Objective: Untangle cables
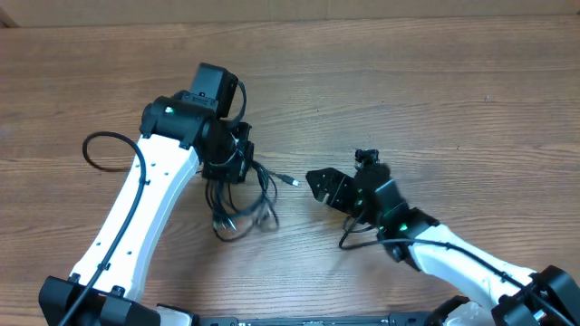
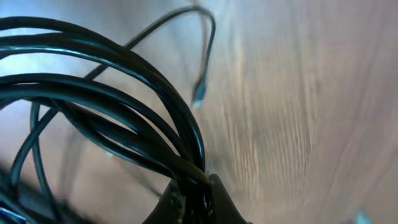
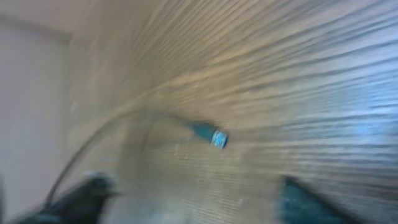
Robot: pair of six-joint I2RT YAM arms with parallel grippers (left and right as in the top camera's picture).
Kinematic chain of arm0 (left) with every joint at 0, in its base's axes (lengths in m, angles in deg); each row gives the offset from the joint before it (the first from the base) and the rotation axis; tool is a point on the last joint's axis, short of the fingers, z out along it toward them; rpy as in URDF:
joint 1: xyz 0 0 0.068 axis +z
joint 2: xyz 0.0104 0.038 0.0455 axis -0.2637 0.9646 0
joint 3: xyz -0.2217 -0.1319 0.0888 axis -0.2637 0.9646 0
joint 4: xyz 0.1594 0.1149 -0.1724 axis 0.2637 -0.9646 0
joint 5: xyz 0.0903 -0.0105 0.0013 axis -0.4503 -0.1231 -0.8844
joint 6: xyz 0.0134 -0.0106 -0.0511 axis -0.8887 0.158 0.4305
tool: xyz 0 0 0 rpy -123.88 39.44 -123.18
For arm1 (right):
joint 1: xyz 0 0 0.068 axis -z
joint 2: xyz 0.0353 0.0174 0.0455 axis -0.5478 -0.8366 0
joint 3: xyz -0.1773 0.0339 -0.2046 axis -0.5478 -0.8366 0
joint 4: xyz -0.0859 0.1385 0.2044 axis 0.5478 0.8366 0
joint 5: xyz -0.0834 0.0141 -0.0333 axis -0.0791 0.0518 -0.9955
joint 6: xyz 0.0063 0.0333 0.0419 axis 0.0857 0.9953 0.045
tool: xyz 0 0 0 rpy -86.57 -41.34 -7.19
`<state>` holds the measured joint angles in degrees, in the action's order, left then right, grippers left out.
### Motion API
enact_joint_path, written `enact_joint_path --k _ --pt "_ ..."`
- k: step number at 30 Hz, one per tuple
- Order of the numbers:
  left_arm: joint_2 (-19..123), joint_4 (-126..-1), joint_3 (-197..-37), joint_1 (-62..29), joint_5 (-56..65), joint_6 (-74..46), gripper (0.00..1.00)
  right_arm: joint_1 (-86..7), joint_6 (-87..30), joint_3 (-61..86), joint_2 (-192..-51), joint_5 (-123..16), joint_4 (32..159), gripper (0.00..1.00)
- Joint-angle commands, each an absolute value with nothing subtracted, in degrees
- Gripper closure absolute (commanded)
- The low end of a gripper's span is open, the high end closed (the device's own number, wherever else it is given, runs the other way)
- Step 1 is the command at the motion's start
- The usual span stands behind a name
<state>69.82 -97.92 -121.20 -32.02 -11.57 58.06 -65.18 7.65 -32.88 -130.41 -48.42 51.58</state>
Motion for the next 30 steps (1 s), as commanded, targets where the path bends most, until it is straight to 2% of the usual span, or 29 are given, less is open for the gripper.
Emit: enact_joint_path --k 1,3,7,11,16,22,24,27,30 --pt "70.0 -95.8 -121.7 -31.0 -19.7 41.0 0.96 -61.5 -4.9 -32.7 -129.9 -25.7 52.5 0.00" --pt "70.0 -92.7 -121.7 -31.1 -19.6 31.8 0.96 -57.2 -6.0 -32.7 -129.9 -12.3 49.8 0.00" --pt "70.0 -88.0 -121.7 -32.6 -15.5 25.8 0.96 -56.6 -3.3 -32.7 -129.9 -2.6 35.4 0.00" --pt "70.1 -84.6 -121.7 -36.3 -15.3 25.8 0.96 -60.3 -3.1 -32.7 -129.9 -8.3 28.1 0.00" --pt "70.1 -84.5 -121.7 -40.9 -15.3 29.1 0.96 -65.6 -0.2 -32.7 -130.1 -23.8 32.7 0.07" --pt "70.1 -84.5 -121.7 -44.7 -15.3 34.3 0.96 -69.0 -0.2 -32.7 -130.1 -28.2 30.9 0.16" --pt "70.1 -84.5 -121.7 -45.9 -15.2 36.4 0.96 -69.1 -0.2 -32.7 -130.1 -29.5 31.2 0.24" --pt "70.1 -84.5 -121.7 -47.4 -15.3 38.5 0.96 -69.0 -0.2 -32.7 -130.1 -29.6 31.1 0.56" --pt "70.1 -84.7 -121.7 -47.6 -15.1 38.5 0.96 -68.2 -0.2 -32.7 -130.1 -29.6 31.8 0.81"
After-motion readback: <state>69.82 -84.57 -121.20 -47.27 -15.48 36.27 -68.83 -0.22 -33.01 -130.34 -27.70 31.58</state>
